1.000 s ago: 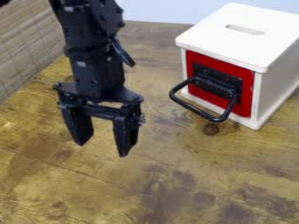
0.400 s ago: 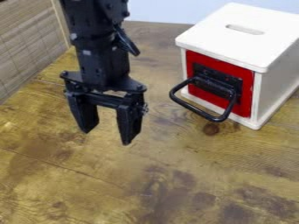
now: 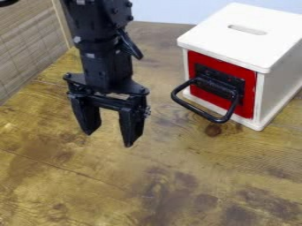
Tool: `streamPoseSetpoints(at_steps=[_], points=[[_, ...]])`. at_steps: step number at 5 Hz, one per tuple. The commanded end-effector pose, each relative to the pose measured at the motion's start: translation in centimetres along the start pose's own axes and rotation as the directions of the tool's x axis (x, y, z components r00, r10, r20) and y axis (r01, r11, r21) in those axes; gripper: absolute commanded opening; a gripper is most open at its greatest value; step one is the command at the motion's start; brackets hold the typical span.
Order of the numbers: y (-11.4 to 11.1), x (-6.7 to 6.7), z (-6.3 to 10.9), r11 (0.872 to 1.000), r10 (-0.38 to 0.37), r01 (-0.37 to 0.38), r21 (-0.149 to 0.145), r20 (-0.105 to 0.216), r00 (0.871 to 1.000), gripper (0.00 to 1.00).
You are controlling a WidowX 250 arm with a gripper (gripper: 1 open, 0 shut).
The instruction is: Close the drawer
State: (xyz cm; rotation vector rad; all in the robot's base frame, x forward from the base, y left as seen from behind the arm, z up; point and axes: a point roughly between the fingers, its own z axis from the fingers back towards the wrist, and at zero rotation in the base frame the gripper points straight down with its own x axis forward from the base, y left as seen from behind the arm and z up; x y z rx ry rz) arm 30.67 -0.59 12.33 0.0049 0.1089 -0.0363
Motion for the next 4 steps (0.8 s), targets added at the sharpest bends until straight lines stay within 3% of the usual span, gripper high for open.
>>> streamPoseSetpoints(at_steps=[1, 3, 4], points=[[0.0, 0.1, 2.1, 1.0, -0.018, 0.017, 0.01, 0.065, 0.998, 1.0], [1.1, -1.3, 1.8, 0.996, 0.091, -0.091, -0.002, 0.078, 0.993, 1.0], [1.0, -1.3, 2.3, 0.998, 0.056, -0.056, -0.001, 0.08, 0.995, 1.0]])
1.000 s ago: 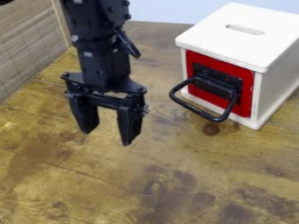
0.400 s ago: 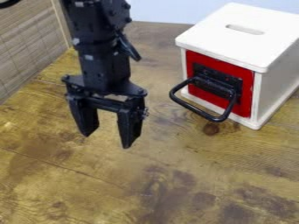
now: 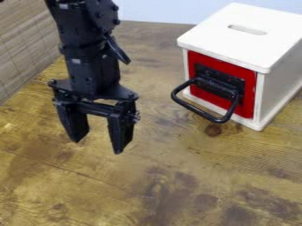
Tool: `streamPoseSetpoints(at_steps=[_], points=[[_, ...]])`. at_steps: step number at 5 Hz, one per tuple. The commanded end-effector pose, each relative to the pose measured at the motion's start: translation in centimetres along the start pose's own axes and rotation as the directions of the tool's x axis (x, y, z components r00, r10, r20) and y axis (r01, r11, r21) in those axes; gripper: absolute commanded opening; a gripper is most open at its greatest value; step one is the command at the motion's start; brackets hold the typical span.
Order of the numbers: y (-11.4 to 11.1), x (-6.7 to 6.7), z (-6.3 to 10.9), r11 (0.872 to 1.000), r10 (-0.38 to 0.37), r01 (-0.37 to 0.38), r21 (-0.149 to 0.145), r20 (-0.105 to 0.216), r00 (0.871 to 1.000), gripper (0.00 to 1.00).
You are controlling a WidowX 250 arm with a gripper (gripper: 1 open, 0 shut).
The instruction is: Close the drawer
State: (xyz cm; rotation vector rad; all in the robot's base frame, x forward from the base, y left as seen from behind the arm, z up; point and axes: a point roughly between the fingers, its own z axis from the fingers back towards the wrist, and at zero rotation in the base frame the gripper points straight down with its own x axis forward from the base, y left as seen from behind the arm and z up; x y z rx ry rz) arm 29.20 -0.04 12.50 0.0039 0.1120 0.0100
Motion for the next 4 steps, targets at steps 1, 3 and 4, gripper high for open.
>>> streamPoseSetpoints(at_steps=[1, 3, 4], points=[[-0.2, 0.2, 3.3, 0.999, -0.044, 0.043, 0.008, 0.095, 0.995, 1.0], [0.1, 1.2, 3.3, 0.996, -0.088, 0.087, 0.02, 0.107, 0.99, 1.0], [1.7, 1.7, 2.6, 0.998, -0.068, 0.066, 0.025, 0.097, 0.993, 1.0]])
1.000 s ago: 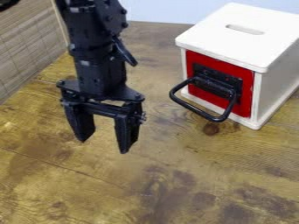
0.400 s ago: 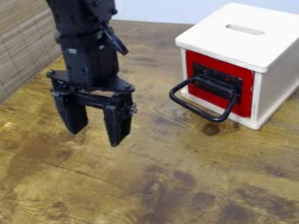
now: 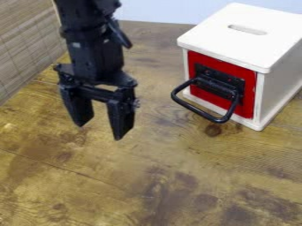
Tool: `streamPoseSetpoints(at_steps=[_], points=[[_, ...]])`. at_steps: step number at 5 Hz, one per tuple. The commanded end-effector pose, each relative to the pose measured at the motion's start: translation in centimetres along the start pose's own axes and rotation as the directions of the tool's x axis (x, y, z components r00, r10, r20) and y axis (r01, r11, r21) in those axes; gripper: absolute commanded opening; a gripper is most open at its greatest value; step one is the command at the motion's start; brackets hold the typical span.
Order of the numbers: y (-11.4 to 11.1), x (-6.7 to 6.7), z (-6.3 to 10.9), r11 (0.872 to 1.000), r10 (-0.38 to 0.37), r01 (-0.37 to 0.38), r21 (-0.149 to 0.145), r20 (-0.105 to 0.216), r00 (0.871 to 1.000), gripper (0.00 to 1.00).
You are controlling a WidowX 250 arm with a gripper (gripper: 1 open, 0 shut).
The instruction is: Close the drawer
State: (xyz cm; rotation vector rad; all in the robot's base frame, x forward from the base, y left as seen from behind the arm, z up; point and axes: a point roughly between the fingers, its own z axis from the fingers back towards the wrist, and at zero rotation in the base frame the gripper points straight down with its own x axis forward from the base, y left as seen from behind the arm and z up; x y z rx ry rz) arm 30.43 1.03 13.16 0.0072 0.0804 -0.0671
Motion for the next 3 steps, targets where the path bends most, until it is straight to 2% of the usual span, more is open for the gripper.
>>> streamPoseSetpoints(at_steps=[1, 2, 3], points=[[-0.9, 0.6, 2.2, 0.997, 0.076, -0.077, 0.009, 0.056, 0.996, 1.0], [-3.1, 1.0, 2.1, 0.994, 0.102, -0.103, 0.018, 0.04, 0.994, 1.0], [-4.4, 1.4, 2.0, 0.995, 0.103, -0.103, 0.011, 0.037, 0.994, 1.0]])
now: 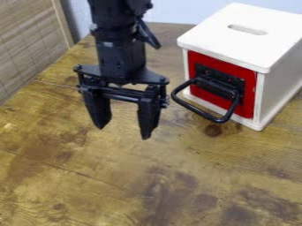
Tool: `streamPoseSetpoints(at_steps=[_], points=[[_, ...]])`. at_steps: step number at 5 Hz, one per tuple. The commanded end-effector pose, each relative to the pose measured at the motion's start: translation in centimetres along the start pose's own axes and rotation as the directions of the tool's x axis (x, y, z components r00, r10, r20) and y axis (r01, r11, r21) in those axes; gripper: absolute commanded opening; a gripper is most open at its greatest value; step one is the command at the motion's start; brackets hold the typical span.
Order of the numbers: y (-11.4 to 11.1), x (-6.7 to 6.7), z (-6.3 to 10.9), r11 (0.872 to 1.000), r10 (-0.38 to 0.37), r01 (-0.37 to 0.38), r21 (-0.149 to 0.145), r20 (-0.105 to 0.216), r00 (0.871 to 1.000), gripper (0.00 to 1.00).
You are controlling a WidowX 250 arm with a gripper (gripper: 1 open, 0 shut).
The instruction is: Close the drawer
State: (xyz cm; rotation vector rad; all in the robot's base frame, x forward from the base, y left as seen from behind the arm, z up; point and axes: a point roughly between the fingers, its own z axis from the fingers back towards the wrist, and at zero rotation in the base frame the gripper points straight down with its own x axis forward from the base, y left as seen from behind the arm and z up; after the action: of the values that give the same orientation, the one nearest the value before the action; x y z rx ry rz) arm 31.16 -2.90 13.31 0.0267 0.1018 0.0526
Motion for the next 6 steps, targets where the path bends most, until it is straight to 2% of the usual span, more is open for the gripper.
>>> streamPoseSetpoints(at_steps=[1, 2, 3, 4, 5, 6], points=[[0.6, 0.4, 0.9, 0.998, -0.059, 0.058, 0.007, 0.059, 0.997, 1.0], [1.3, 0.5, 0.0, 0.995, -0.099, 0.098, 0.016, 0.04, 0.994, 1.0], [1.8, 0.9, -0.1, 0.999, -0.047, 0.046, 0.02, 0.026, 0.999, 1.0], [2.4, 1.4, 0.3, 1.0, -0.001, 0.0, 0.029, 0.031, 1.0, 1.0], [2.5, 1.8, 1.9, 0.999, 0.0, -0.002, 0.037, 0.045, 0.999, 1.0], [1.5, 2.1, 2.1, 0.998, -0.034, 0.03, 0.062, 0.057, 0.998, 1.0]])
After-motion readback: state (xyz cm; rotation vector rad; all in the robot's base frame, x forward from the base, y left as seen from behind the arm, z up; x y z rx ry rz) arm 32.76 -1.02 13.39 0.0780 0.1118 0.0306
